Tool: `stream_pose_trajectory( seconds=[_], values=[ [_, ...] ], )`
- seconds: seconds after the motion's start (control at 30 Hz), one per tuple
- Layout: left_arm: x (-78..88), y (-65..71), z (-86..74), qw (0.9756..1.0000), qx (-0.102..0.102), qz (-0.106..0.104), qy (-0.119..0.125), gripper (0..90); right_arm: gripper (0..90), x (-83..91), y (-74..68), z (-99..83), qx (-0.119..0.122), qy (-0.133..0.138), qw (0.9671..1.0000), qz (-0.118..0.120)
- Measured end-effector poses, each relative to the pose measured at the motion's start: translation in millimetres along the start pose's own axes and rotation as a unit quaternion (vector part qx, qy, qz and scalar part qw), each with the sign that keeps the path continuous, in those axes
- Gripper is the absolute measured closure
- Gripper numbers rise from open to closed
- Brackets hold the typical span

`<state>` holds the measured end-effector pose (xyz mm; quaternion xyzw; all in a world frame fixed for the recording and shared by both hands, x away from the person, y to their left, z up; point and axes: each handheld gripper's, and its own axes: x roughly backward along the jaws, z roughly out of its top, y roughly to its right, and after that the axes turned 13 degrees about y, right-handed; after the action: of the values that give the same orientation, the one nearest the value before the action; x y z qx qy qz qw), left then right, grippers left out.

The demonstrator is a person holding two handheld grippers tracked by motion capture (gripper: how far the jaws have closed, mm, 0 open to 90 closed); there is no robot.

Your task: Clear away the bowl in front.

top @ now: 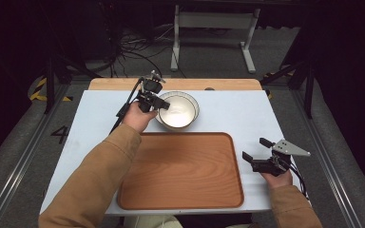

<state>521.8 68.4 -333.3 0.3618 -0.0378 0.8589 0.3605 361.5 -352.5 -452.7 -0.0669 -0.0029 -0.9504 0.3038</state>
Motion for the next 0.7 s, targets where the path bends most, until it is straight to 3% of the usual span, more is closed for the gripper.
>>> stream_pose_trajectory(
  seconds=[0.23, 0.3, 0.4, 0.53, 0.7],
  values=[
    [13.7, 13.2, -4.7, 0.9998, -0.012, -0.018, -0.002, 82.3, 3.3, 0.0, 0.1, 0.0, 0.001, 0.000, 1.0000, 0.000],
    [17.4, 15.3, -6.1, 0.9994, -0.026, -0.024, -0.004, 82.3, 3.4, 0.0, 0.1, 0.0, 0.001, 0.000, 1.0000, 0.000],
    [22.6, 20.8, -9.2, 0.9991, -0.026, -0.032, -0.004, 82.3, 3.3, 0.0, 0.2, 0.0, 0.001, 0.000, 1.0000, 0.000],
    [28.8, 25.7, -12.8, 0.9982, -0.045, -0.039, -0.006, 82.3, 3.3, 0.0, 0.1, 0.0, 0.001, 0.000, 1.0000, 0.000],
    [34.1, 31.9, -17.9, 0.9978, -0.046, -0.047, -0.008, 82.3, 3.4, 0.0, 0.1, 0.0, 0.002, 0.000, 1.0000, 0.000]
  ],
)
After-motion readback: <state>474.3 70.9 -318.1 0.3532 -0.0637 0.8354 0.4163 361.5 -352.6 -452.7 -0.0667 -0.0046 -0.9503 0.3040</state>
